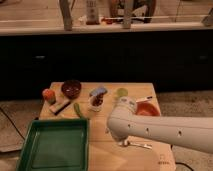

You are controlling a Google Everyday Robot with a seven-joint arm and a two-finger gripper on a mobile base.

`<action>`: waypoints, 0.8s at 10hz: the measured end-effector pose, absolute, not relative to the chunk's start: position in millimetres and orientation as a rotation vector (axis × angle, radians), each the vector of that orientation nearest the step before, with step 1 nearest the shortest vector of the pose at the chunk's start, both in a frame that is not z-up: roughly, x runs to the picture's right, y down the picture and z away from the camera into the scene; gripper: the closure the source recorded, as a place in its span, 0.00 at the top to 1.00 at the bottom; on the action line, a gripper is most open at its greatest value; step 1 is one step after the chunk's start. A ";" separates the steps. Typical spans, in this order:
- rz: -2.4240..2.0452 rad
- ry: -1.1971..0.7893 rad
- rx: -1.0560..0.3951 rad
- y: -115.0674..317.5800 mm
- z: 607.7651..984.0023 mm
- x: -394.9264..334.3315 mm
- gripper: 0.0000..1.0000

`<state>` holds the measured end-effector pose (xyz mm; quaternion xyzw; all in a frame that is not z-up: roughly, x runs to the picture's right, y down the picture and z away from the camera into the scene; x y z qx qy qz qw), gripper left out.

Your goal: Place fork in tray

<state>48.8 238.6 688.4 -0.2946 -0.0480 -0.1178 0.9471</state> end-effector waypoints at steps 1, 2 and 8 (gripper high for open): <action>-0.254 -0.100 -0.595 236.2 685.6 41.2 0.05; -0.254 -0.098 -0.593 233.8 685.4 40.0 0.09; -0.146 -0.100 -0.641 258.4 714.7 93.2 0.73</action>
